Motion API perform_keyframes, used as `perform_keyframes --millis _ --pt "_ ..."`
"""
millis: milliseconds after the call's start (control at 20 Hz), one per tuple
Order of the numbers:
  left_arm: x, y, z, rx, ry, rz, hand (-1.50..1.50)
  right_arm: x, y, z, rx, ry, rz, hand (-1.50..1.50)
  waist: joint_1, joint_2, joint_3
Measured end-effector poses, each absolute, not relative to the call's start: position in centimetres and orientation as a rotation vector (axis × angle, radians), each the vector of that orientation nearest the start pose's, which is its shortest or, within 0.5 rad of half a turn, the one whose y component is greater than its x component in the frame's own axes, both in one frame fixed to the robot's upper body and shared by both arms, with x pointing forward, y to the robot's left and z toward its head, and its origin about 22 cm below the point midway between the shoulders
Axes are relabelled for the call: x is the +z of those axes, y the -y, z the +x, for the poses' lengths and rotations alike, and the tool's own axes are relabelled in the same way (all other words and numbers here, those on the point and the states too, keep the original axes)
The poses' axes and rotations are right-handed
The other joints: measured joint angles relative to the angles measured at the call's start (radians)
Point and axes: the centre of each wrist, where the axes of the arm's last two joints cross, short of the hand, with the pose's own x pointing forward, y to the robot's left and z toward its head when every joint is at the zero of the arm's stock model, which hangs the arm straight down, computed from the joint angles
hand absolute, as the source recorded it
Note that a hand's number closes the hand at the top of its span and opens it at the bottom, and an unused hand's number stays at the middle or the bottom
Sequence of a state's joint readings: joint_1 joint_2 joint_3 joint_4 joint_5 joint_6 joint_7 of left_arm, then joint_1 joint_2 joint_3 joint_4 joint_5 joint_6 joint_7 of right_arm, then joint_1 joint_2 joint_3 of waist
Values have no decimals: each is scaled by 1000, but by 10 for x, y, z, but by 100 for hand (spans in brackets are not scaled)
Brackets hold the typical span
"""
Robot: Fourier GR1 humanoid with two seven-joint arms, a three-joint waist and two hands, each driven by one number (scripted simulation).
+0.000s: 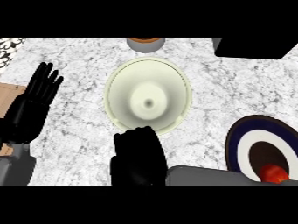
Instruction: Pick the cupcake from the plate and place it in the bowl
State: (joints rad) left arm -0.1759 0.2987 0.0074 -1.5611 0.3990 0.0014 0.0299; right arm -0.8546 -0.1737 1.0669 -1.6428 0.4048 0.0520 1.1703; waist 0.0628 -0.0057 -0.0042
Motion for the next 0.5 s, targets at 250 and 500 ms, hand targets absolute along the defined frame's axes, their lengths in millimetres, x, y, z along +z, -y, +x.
perform_keyframes --millis 250,500 --pt "55 -291 277 42 1672 -110 0 151 -37 213 1332 1440 -798 150 -31 -10 0" --pt "56 -293 277 60 1673 -91 0 176 -49 228 1216 1514 -929 150 -55 -15 1"
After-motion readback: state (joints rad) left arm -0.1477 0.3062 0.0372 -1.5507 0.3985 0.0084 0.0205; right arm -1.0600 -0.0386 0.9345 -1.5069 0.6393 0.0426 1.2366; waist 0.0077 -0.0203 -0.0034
